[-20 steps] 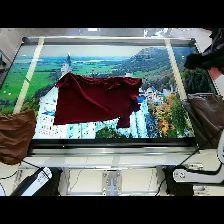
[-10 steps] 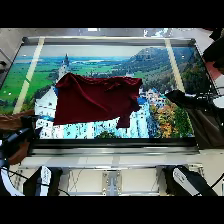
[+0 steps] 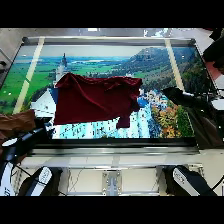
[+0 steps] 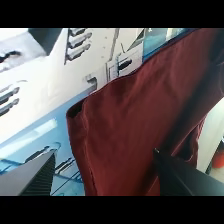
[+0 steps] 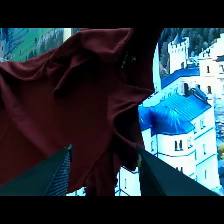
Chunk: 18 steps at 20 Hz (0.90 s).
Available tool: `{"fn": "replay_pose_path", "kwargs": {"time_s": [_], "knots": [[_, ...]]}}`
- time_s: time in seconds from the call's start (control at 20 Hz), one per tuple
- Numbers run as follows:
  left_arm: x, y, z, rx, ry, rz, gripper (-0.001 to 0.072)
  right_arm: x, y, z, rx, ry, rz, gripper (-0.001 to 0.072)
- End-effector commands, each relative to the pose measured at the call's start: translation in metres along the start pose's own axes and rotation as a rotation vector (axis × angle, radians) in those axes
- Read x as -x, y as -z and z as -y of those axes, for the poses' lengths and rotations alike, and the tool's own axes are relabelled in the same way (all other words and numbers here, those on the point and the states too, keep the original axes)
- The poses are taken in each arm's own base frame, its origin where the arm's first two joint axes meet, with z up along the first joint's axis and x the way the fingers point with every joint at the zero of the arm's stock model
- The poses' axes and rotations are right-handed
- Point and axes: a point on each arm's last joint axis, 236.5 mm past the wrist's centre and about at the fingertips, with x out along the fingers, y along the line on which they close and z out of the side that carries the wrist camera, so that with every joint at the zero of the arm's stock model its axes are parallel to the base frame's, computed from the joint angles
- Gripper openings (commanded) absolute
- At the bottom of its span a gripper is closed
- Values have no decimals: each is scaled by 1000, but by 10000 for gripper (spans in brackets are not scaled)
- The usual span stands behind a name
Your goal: Fold the shirts.
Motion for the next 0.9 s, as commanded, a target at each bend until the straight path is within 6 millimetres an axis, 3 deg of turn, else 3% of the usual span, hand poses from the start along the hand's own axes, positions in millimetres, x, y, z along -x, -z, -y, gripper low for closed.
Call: {"fn": "replay_pose_path", "kwargs": {"time_s": [0.0, 0.1, 0.2, 0.3, 0.4, 0.5, 0.65, 0.85], "knots": [[-24, 3, -5, -4, -40, 8, 636, 0, 0, -4, 3, -13, 1, 452], [-33, 5, -2, -22, -57, 2, 524, 0, 2, -5, 3, -18, -9, 452], [-38, -4, 4, -39, -61, 37, 299, 0, 6, -6, 5, -23, -27, 451], [-39, -17, 10, -62, -60, 88, 23, -1, 10, -3, 10, -15, -41, 451], [-40, -22, 17, -126, -55, 98, 14, -9, 23, 0, 39, 2, -93, 450], [-41, -23, 20, -130, -51, 96, 13, -31, 57, 7, 121, 39, -221, 448], [-41, -19, 20, -131, -49, 79, 13, -77, 103, 23, 198, 89, -371, 451], [-41, -14, 21, -130, -45, 58, 13, -134, 132, 39, 221, 138, -383, 452]]}}
